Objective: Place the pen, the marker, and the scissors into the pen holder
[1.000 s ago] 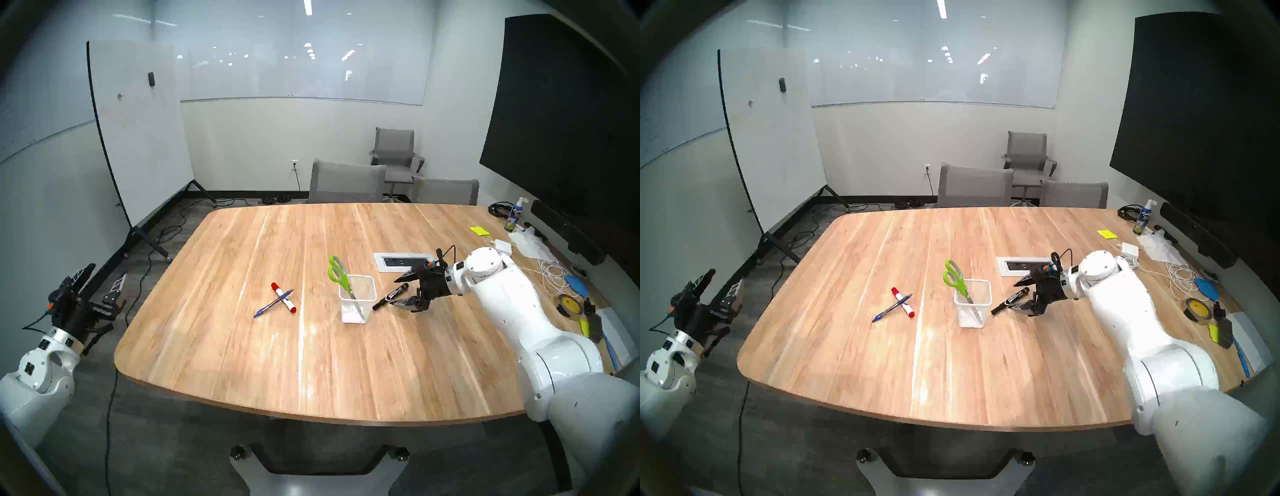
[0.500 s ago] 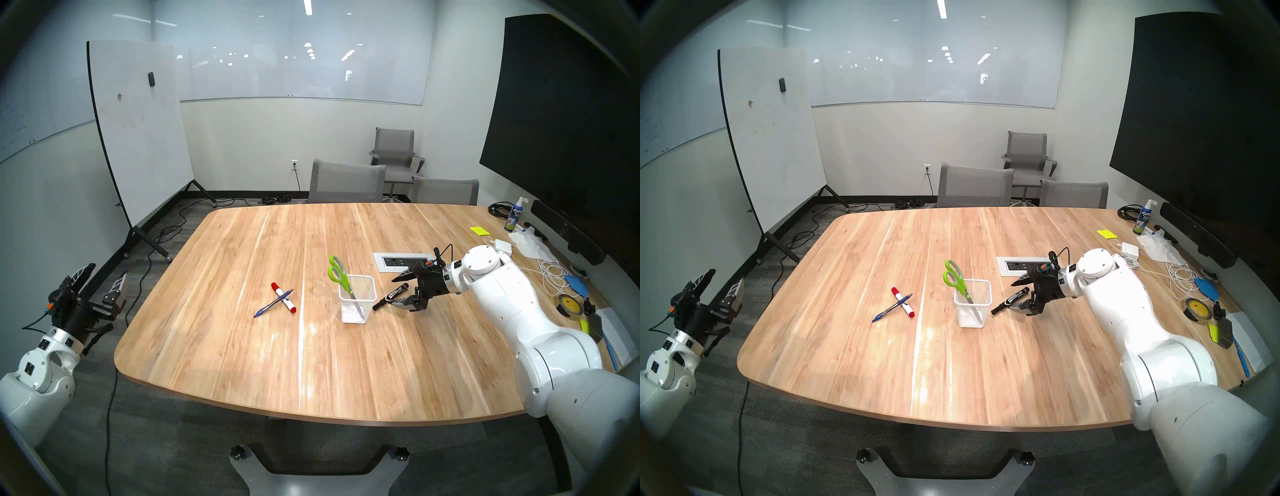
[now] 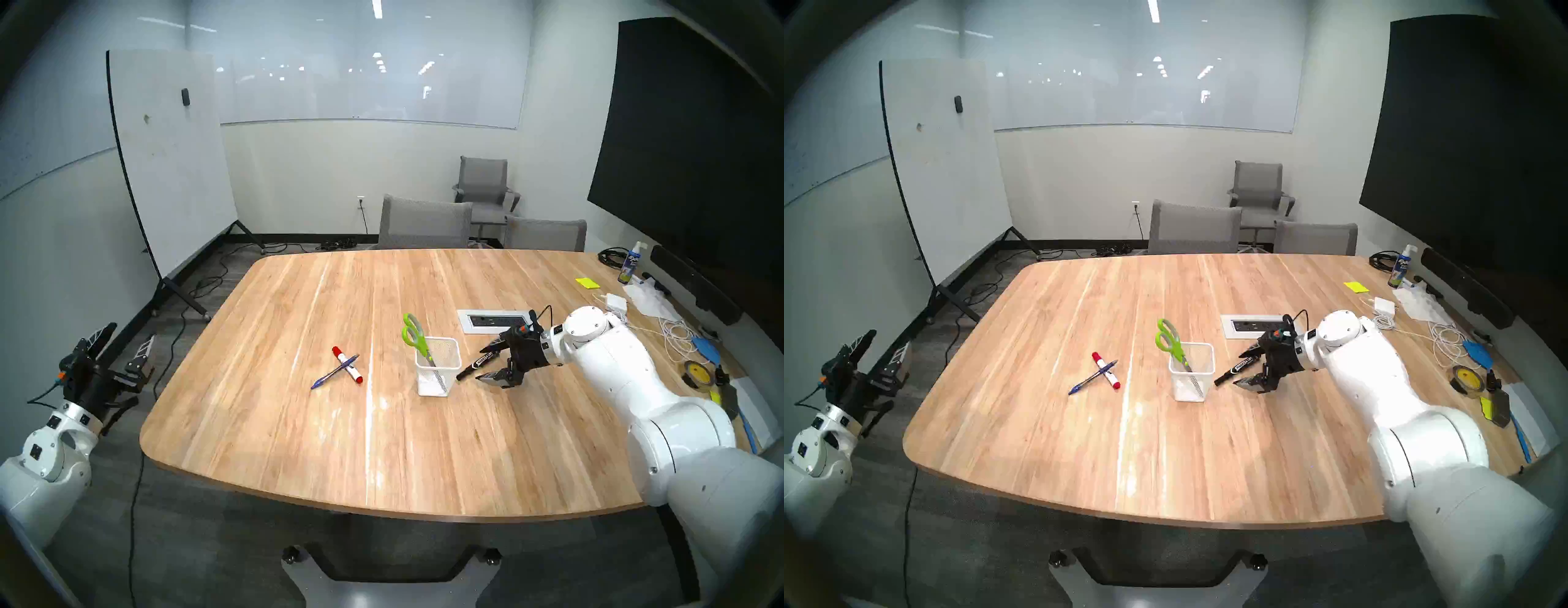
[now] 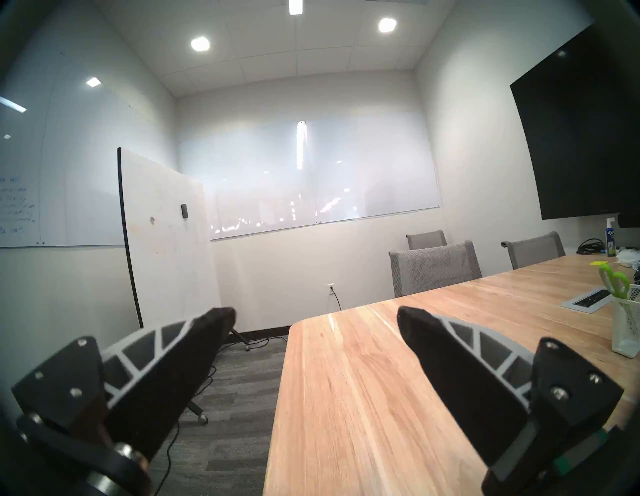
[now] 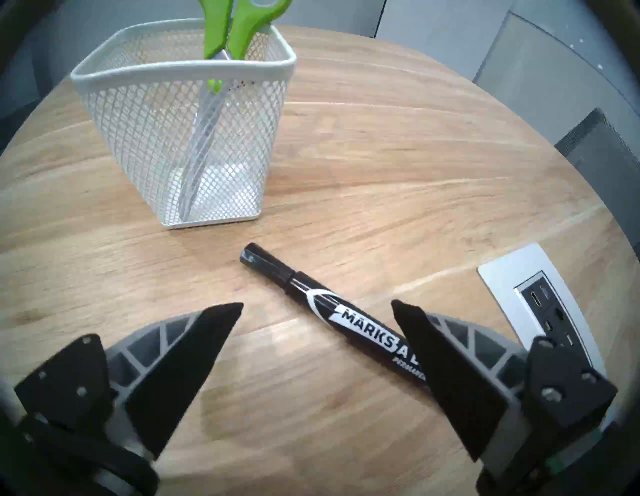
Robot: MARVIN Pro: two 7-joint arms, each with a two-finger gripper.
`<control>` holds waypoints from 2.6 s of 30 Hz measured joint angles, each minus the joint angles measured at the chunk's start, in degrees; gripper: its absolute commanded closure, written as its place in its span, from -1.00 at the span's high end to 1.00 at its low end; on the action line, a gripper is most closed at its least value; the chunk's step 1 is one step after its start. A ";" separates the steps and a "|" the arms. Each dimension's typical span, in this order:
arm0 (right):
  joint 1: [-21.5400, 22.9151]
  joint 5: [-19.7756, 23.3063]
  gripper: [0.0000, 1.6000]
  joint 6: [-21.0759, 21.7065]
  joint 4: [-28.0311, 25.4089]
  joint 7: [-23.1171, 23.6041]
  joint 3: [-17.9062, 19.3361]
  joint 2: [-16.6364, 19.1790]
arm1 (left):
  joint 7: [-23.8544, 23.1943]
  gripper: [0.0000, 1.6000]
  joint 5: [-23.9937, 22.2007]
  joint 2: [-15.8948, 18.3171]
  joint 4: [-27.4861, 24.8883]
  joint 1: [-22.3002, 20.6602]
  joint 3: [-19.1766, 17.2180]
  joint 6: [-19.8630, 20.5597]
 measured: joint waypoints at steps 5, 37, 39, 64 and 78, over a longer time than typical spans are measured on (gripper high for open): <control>0.26 -0.01 1.00 -0.41 0.67 -0.17 0.03 -0.28 | 0.00 1.00 0.00 0.00 0.00 0.00 0.02 0.00; 3.14 -1.20 1.00 -3.99 9.47 -2.09 -0.01 -2.03 | 0.00 1.00 0.00 0.00 0.00 0.00 0.00 0.00; 3.36 -1.29 1.00 -4.22 9.98 -2.23 -0.01 -2.12 | 0.00 1.00 0.00 0.00 0.00 0.00 0.00 0.00; 0.14 -0.83 1.00 -2.08 2.34 2.75 2.32 0.43 | 0.00 1.00 0.00 0.00 0.00 0.00 0.02 0.00; -0.95 -1.48 1.00 0.07 2.90 -2.46 3.27 0.37 | 0.00 1.00 0.00 0.00 0.00 0.00 0.00 0.00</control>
